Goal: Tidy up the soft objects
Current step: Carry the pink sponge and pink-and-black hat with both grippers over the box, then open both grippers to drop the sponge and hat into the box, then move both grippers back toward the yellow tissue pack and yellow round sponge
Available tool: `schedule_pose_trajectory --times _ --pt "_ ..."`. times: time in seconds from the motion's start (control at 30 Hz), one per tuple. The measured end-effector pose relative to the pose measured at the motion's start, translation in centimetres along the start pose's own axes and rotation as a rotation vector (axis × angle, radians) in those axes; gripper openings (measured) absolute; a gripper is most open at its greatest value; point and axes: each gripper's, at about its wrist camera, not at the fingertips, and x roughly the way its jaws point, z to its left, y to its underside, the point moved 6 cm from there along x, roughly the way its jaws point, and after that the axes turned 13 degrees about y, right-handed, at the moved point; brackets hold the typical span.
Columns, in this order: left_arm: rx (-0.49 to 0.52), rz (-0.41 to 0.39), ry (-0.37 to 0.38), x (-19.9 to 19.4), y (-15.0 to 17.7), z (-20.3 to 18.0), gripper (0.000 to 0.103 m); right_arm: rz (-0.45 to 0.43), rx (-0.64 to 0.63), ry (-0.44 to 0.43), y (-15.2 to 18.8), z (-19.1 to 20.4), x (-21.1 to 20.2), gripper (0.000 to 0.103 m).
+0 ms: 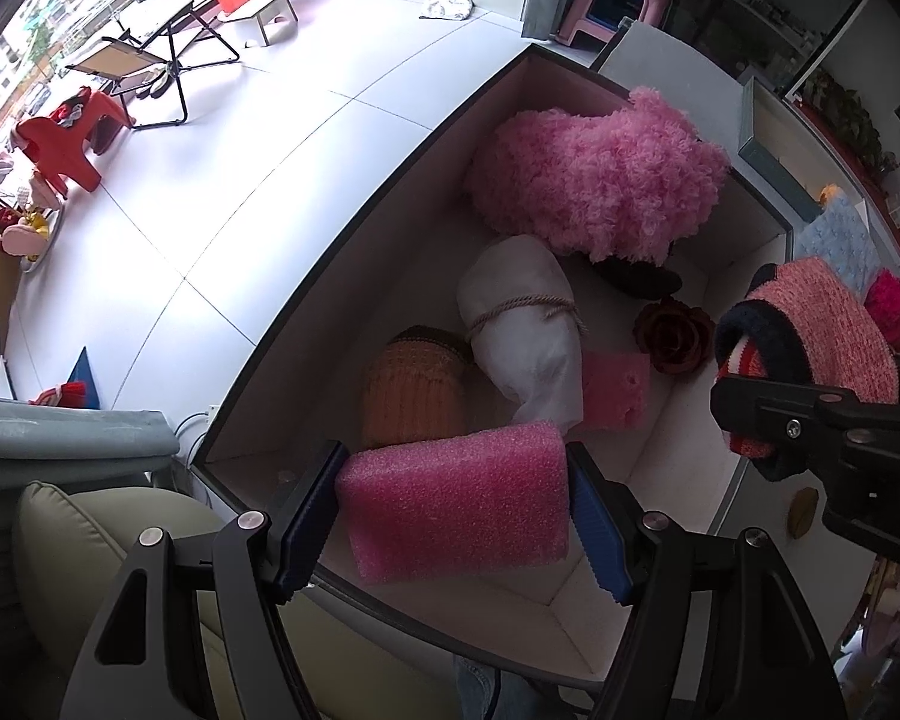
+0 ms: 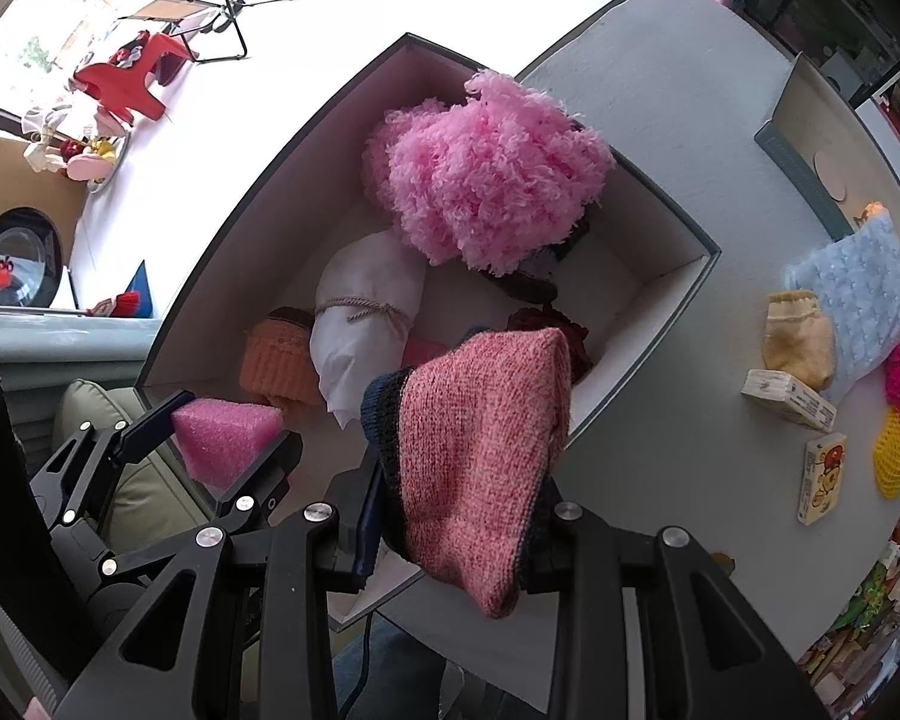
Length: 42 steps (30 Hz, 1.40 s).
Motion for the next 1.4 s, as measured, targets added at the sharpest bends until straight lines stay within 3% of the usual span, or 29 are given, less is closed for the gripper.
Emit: schedule_pose_trajectory --times 0.6,0.63,0.67,0.7,0.73,0.77,0.8,0.87,1.0,1.4 --pt "0.004 0.041 0.021 0.8 0.3 0.7 0.074 0.027 -0.018 -0.001 -0.4 1.1 1.2 0.037" --pt "0.003 0.041 0.023 0.7 0.4 0.8 0.074 0.027 -0.014 -0.007 -0.5 1.1 1.2 0.04" --pt "0.003 0.04 0.025 0.7 0.3 0.8 0.081 0.027 -0.006 -0.015 -0.5 1.0 1.2 0.042" --pt "0.0 0.038 0.024 0.6 0.4 0.8 0.093 0.027 -0.002 -0.02 -0.5 0.9 1.2 0.051" --pt "-0.005 0.036 0.02 0.6 0.4 0.9 0.097 0.023 0.011 -0.028 -0.6 0.7 1.2 0.066" --pt "-0.011 0.039 0.013 0.5 0.5 1.0 0.101 0.019 0.018 -0.034 -0.6 0.6 1.1 0.073" --pt "-0.014 0.036 0.011 0.4 0.5 1.0 0.101 0.008 0.033 -0.042 -0.6 0.3 0.9 0.083" --pt "-0.015 0.033 0.004 0.4 0.4 1.1 0.101 -0.005 0.047 -0.051 -0.7 -0.1 0.7 0.084" --pt "0.001 0.03 -0.03 0.2 0.3 0.9 0.101 -0.052 0.086 -0.055 -0.5 -1.4 0.0 0.102" --pt "0.07 0.073 -0.043 0.0 0.7 -1.5 0.101 -0.045 0.18 -0.078 1.7 -4.5 -0.5 0.103"
